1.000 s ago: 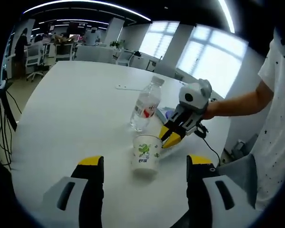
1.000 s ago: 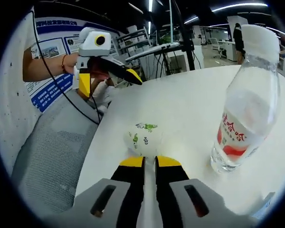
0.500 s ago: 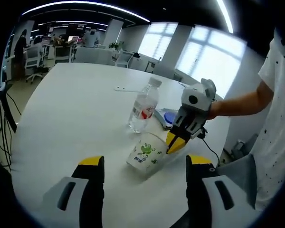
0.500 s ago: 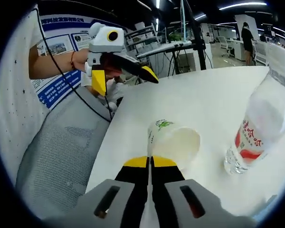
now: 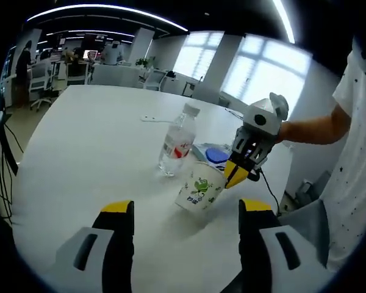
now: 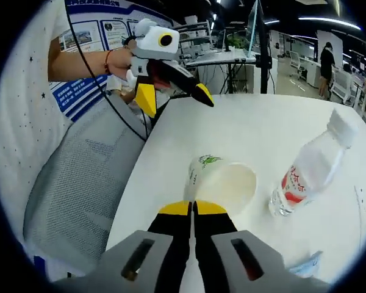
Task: Arrange the tabletop items into an orderly group along one side of the table until the central work area is clear of visible clutter.
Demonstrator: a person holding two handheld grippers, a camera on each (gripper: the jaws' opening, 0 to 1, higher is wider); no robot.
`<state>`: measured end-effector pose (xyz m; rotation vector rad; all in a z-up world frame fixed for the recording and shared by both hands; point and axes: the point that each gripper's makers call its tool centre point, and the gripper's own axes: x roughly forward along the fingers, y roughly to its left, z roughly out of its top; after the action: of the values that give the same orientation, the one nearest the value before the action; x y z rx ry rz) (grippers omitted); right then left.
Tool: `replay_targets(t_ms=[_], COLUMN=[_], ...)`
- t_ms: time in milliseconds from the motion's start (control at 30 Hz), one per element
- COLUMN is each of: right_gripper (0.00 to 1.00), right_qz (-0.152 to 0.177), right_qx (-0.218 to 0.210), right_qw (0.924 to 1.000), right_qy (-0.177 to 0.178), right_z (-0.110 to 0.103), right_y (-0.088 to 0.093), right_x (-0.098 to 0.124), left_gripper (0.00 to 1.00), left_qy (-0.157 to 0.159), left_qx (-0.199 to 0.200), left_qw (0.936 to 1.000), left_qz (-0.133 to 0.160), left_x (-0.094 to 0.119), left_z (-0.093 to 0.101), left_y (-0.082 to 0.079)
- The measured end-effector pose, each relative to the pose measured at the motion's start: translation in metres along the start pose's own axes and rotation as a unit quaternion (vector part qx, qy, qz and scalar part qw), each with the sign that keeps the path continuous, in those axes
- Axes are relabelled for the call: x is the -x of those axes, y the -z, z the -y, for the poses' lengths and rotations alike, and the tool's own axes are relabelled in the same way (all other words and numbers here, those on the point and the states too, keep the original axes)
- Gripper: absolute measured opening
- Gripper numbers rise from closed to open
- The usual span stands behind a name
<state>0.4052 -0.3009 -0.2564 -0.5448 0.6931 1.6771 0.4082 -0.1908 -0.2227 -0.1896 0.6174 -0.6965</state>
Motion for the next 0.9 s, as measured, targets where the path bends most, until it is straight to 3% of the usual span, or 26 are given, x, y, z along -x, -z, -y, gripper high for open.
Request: replay_targets(t_ms=[333,567,800,900], right_gripper=[0.0,0.0,0.0,0.0], right_qz=[-0.062,-0.106,-0.188,-0.23], right_qx=[0.039,0.072,0.14,0.181], right_qw=[0.9964,0.989,0.9673,0.9514], right_qy=[0.042,0.074,0.096,0.096], right_z=[0.006,0.019,0.041,0.051], right_y=[0.017,0.021,0.029,0.034], right_x=[0.044,0.076,0.101,0.106], left_gripper=[0.7,0.7,0.69,0.69], left_qy=[0.015,0.019,0.023,0.02], left_qx=[-0.008,-0.007,-0.01,-0.008], left_qw=[0.9998,0.9996,0.9995,0.9994], left_qz=[0.008,0.018,0.022,0.026], left_x=[-0.004,-0.003,0.0,0.002], left_z=[0.01,0.016,0.016,0.014], left_y=[-0.002,-0.005,-0.007,-0.007])
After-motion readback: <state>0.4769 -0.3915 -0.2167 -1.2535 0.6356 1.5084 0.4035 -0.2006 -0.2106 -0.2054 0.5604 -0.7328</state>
